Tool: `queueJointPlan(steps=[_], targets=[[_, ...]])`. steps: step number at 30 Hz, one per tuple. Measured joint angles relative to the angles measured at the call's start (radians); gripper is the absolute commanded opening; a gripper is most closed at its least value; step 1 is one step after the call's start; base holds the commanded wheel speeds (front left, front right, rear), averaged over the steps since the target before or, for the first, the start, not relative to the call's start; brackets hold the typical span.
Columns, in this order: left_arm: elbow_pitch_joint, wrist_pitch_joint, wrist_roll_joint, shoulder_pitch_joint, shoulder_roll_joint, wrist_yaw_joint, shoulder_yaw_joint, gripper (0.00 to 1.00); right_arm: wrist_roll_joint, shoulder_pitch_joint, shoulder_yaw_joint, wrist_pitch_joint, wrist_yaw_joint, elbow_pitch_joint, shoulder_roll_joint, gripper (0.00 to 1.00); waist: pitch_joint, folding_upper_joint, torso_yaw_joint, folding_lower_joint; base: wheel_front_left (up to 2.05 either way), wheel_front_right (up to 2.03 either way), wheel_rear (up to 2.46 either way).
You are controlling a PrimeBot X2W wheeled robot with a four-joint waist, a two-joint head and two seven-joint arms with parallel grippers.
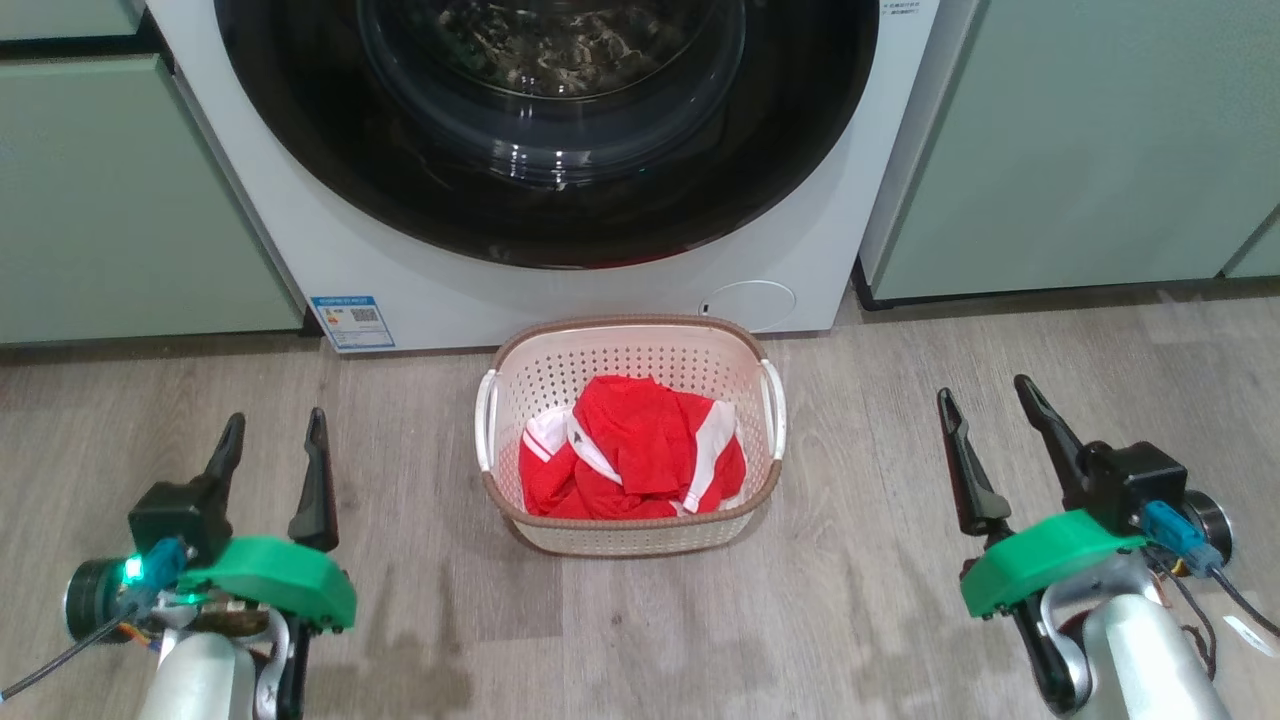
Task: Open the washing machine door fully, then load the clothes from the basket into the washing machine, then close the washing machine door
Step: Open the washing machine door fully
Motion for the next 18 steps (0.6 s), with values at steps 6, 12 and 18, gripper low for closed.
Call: queueJointPlan(steps=[6,12,18], targets=[[-0.011,0.000,0.011,0.000,0.000,0.000,-0.001,1.00,0.001,0.000,-0.003,0.000,0.000,-0.001,0.000,1.00,0.002,0.0000,-0.003,0.0000,0.18,0.65,-0.83],[-0.017,0.000,0.015,0.000,0.002,0.000,0.000,1.00,0.002,-0.003,-0.005,0.000,0.000,-0.002,0.004,1.00,0.007,0.0000,-0.006,0.0000,0.63,1.09,-1.72],[-0.020,0.000,0.023,-0.002,0.003,0.000,-0.001,1.00,0.004,-0.004,-0.008,0.000,0.000,-0.006,0.006,1.00,0.011,0.0000,-0.009,0.0000,0.99,1.44,-2.43]])
